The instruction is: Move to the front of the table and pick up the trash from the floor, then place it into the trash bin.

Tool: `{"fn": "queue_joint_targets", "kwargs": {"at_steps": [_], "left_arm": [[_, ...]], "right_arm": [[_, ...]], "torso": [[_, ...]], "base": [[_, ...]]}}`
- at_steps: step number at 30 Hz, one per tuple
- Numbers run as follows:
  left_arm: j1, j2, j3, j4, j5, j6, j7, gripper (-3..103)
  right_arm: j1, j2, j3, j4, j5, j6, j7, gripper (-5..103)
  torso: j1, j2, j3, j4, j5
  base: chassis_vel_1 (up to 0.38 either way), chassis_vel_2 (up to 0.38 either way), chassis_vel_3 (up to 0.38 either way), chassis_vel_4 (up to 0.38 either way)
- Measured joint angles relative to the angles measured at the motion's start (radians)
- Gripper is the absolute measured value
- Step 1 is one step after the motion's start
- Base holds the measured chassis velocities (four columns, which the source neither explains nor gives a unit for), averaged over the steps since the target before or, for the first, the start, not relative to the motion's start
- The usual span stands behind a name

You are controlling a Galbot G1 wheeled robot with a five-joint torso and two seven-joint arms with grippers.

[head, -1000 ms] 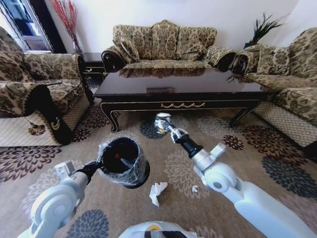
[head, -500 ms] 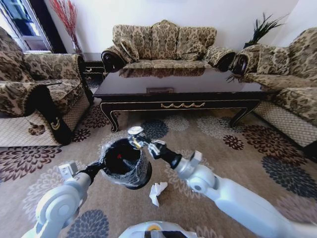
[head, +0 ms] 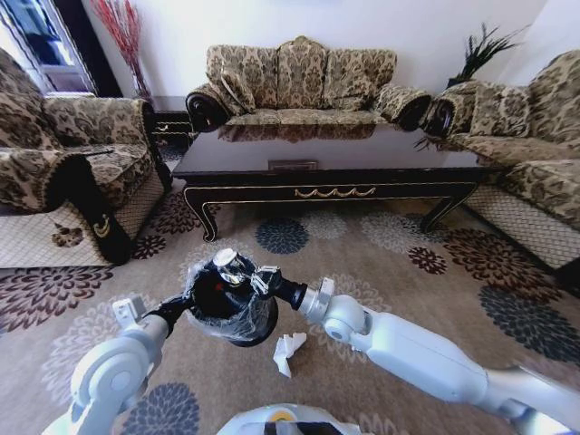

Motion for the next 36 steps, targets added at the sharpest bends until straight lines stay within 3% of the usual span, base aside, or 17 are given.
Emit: {"fn": "queue_joint_targets", "kwargs": {"at_steps": [5, 9, 13, 18, 19, 20, 21, 24, 31, 34, 36], "left_arm": [[0.001, 0.003, -0.006, -0.002, -0.002, 0.0, 0.0, 4], [0.004, 0.006, -0.01, -0.006, -0.003, 0.0, 0.001, 4], [0.005, 0.006, -0.012, -0.007, -0.003, 0.0, 0.001, 4], [0.006, 0.006, -0.014, -0.008, -0.004, 0.0, 0.001, 4], [0.006, 0.007, -0.014, -0.008, -0.004, 0.0, 0.001, 4], [0.006, 0.007, -0.015, -0.008, -0.004, 0.0, 0.001, 4], [0.006, 0.007, -0.015, -0.008, -0.004, 0.0, 0.001, 4], [0.006, 0.007, -0.018, -0.012, -0.004, 0.0, 0.001, 4], [0.01, 0.01, -0.034, -0.019, -0.011, 0.0, 0.001, 4], [0.01, 0.015, -0.055, -0.027, -0.025, -0.001, -0.002, 4], [0.009, 0.016, -0.059, -0.029, -0.031, -0.001, -0.004, 4]], "right_arm": [[-0.003, -0.005, 0.002, 0.001, 0.013, -0.004, 0.0, 18], [-0.004, -0.015, 0.006, 0.009, 0.02, -0.008, 0.001, 40], [-0.008, -0.02, 0.014, 0.021, 0.031, -0.009, 0.006, 45], [-0.025, -0.04, 0.045, 0.053, 0.051, -0.01, 0.014, 67], [-0.026, -0.042, 0.048, 0.056, 0.053, -0.01, 0.014, 67], [-0.032, -0.055, 0.06, 0.069, 0.058, -0.01, 0.009, 78], [-0.032, -0.055, 0.06, 0.069, 0.058, -0.01, 0.009, 78], [-0.048, -0.072, 0.077, 0.084, 0.058, -0.01, 0.002, 94], [-0.097, -0.089, 0.151, 0.095, 0.097, -0.022, 0.05, 100], [-0.152, -0.111, 0.228, 0.099, 0.159, -0.052, 0.16, 100], [-0.17, -0.115, 0.248, 0.099, 0.17, -0.061, 0.189, 100]], "torso": [[0.0, 0.0, 0.0, 0.0001, 0.0], [0.0, 0.0, 0.0, 0.0, 0.0], [0.0, 0.0, 0.0, 0.0002, 0.0], [0.0, 0.0, 0.0, 0.0001, 0.0], [0.0, 0.0, 0.0, 0.0001, 0.0], [0.0, 0.0, 0.0, 0.0, 0.0], [0.0, 0.0, 0.0, 0.0, 0.0], [0.0, 0.0, 0.0, 0.0001, 0.0], [0.0, 0.0, 0.0, 0.0001, 0.0], [0.0, 0.0, 0.0, 0.0001, 0.0], [0.0, 0.0, 0.0, 0.0002, 0.0]], "base": [[0.0, 0.0, 0.0, 0.0], [0.0, 0.0, 0.0, 0.0], [0.0, 0.0, 0.0, 0.0], [0.0, 0.0, 0.0, 0.0], [0.0, 0.0, 0.0, 0.0], [0.0, 0.0, 0.0, 0.0], [0.0, 0.0, 0.0, 0.0], [0.0, 0.0, 0.0, 0.0], [0.0, 0.0, 0.0, 0.0], [0.0, 0.0, 0.0, 0.0], [0.0, 0.0, 0.0, 0.0]]}}
